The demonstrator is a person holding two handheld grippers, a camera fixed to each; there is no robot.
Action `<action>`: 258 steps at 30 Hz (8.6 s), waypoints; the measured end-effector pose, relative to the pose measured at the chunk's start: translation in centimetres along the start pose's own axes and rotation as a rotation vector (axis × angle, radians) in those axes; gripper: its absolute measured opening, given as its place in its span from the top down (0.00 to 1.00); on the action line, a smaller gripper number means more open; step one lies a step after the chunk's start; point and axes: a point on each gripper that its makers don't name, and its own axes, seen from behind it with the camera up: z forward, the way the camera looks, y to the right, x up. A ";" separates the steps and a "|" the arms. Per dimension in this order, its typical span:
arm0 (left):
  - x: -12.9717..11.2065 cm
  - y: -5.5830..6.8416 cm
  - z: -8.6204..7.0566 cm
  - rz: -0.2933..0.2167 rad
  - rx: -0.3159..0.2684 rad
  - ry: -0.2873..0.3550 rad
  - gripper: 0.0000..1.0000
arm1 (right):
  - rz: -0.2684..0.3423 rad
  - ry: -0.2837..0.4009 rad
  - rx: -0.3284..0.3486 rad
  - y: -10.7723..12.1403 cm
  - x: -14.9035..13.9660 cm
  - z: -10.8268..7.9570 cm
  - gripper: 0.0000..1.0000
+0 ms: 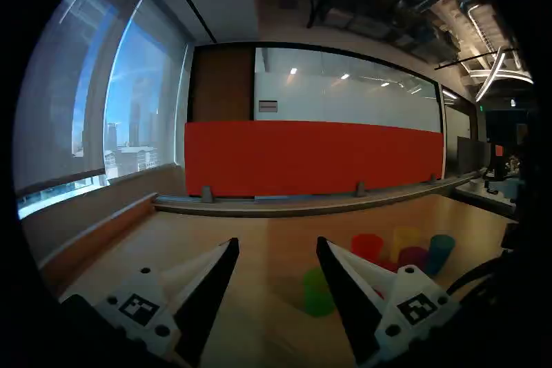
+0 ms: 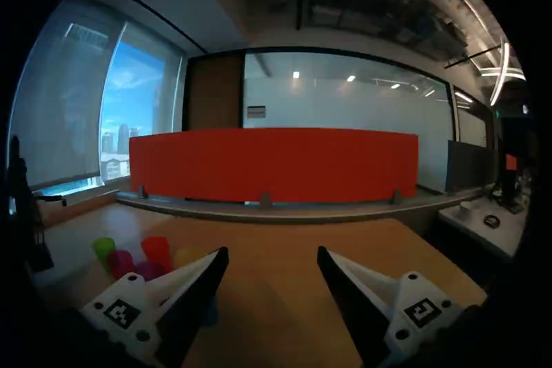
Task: Pour water
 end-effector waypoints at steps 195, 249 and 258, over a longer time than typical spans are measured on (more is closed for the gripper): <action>-17.0 8.1 7.3 0.249 -0.639 -0.692 0.17 | -0.239 -0.602 0.601 -10.5 -17.0 6.1 0.00; -15.9 9.4 8.6 0.182 -0.640 -0.649 0.18 | -0.267 -0.594 0.616 -11.3 -17.4 6.9 0.12; -14.7 9.3 8.0 0.163 -0.634 -0.620 0.18 | -0.250 -0.563 0.607 -11.4 -16.1 6.4 0.12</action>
